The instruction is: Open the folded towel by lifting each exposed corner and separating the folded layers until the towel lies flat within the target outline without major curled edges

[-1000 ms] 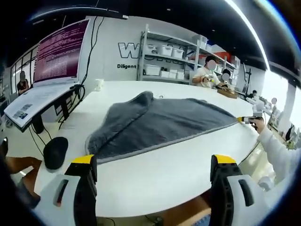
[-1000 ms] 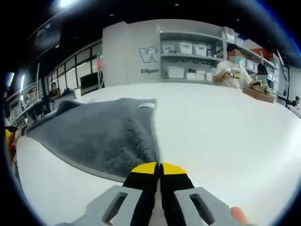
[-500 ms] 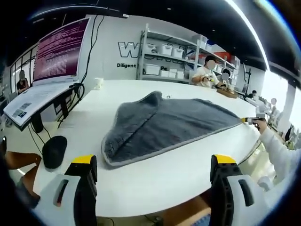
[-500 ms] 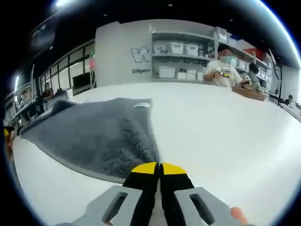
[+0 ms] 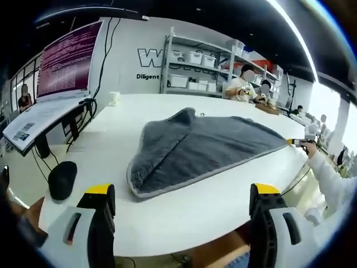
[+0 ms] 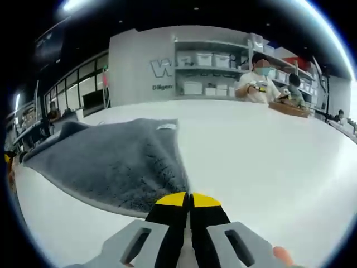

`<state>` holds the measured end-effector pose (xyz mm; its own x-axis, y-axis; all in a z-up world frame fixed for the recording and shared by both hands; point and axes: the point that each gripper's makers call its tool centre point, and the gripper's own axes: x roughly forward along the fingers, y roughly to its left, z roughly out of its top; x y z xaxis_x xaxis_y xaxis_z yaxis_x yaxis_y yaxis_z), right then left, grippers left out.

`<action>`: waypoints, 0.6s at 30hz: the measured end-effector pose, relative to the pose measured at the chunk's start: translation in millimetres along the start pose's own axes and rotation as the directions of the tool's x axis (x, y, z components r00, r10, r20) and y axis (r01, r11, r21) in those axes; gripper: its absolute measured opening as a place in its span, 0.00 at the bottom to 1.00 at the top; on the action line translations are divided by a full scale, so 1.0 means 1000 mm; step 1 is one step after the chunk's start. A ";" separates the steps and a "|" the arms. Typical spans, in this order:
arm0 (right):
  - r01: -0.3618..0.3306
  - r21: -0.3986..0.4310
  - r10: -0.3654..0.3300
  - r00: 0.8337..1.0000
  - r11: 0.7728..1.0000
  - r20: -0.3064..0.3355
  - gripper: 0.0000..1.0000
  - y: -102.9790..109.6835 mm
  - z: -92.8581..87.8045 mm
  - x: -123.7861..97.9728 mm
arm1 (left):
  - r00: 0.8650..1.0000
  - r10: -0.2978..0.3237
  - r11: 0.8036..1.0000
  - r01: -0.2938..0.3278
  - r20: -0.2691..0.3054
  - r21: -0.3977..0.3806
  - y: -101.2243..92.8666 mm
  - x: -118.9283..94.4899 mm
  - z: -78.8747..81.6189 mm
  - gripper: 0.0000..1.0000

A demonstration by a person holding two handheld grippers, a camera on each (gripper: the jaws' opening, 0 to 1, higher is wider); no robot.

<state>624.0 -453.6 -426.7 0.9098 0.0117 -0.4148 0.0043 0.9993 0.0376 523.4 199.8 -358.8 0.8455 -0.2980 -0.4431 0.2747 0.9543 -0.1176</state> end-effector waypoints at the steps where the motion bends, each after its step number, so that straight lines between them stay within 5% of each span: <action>1: 0.000 0.001 0.000 1.000 1.000 0.000 0.00 0.000 0.000 -0.001 | 1.000 0.000 1.000 0.000 -0.001 0.000 0.000 0.000 0.000 0.99; 18: 0.020 0.012 -0.020 1.000 1.000 0.006 0.00 -0.021 -0.004 -0.012 | 1.000 -0.018 1.000 0.018 -0.014 0.008 -0.009 0.005 -0.002 0.99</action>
<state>611.2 -474.2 -426.5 0.9122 -0.0084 -0.4096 0.0272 0.9988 0.0403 524.0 190.2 -361.8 0.8337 -0.3150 -0.4536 0.2936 0.9485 -0.1189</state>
